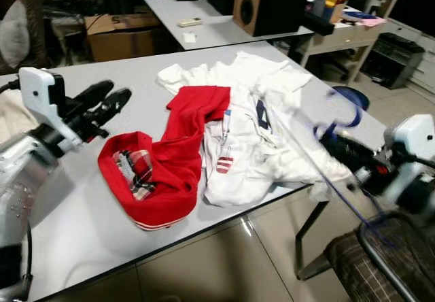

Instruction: Hang hanger

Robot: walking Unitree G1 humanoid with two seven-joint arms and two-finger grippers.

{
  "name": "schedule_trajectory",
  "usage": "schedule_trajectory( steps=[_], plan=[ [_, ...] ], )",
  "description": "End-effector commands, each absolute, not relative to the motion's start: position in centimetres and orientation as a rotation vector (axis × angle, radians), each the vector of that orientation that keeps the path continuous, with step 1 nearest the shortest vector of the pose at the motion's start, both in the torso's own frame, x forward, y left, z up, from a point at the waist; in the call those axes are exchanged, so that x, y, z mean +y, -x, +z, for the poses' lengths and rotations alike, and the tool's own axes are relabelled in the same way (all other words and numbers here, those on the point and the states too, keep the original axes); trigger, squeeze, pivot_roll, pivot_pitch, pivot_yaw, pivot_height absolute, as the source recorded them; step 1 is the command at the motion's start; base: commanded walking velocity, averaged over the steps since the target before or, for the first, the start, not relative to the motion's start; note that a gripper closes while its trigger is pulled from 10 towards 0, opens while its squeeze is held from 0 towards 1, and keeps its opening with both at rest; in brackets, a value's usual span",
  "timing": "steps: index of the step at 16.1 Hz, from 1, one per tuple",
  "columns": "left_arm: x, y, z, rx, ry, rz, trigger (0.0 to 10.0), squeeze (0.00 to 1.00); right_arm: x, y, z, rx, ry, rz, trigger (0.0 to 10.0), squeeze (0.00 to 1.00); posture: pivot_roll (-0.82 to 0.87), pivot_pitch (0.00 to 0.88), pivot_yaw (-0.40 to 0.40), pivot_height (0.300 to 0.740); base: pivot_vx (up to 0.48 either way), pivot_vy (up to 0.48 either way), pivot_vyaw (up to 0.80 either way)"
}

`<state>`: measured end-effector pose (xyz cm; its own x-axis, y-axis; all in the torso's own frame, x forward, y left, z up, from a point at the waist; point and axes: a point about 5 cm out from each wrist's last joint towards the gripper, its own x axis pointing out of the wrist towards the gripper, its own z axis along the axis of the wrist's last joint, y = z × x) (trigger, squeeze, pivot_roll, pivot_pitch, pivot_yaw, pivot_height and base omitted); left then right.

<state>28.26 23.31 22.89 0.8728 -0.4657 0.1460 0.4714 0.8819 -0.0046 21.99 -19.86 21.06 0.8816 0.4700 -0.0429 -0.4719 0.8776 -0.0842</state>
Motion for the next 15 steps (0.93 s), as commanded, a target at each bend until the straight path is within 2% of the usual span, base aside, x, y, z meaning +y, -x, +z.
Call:
schedule_trajectory(
  steps=[1,2,3,6,10,15],
  plan=[
    [22.6,-28.1,23.2,-0.156,0.000,-0.487,10.0,0.00,-19.9,-22.1,21.2,0.011,0.109,0.431,10.0,0.00,0.01,0.000,-0.010,0.740,0.000,0.000,0.00],
    [21.0,-28.2,22.6,-0.170,-0.007,-0.442,10.0,0.00,-19.2,-22.8,20.0,-0.016,0.036,0.276,10.0,0.00,0.01,0.000,0.001,0.740,0.000,0.000,0.00],
    [20.0,-28.3,21.8,-0.152,0.004,-0.441,10.0,0.00,-18.5,-23.1,19.1,-0.014,0.009,0.220,10.0,0.00,0.00,0.000,0.009,0.740,0.000,0.000,0.00],
    [17.6,-28.2,19.3,-0.094,-0.013,-0.427,10.0,0.00,-16.2,-23.2,16.5,0.027,-0.093,0.184,10.0,0.00,0.00,0.000,0.013,0.740,0.000,0.234,0.00],
    [17.2,-27.9,17.8,-0.040,-0.049,-0.384,10.0,0.00,-15.4,-23.1,15.7,0.038,-0.168,0.182,10.0,0.00,0.00,0.000,0.039,0.740,0.000,0.385,0.00],
    [17.2,-28.1,17.8,-0.044,-0.070,-0.379,10.0,0.00,-14.8,-22.8,16.2,0.011,-0.153,0.252,10.0,0.00,-0.01,0.000,0.048,0.740,0.000,0.388,0.00]
  ],
)
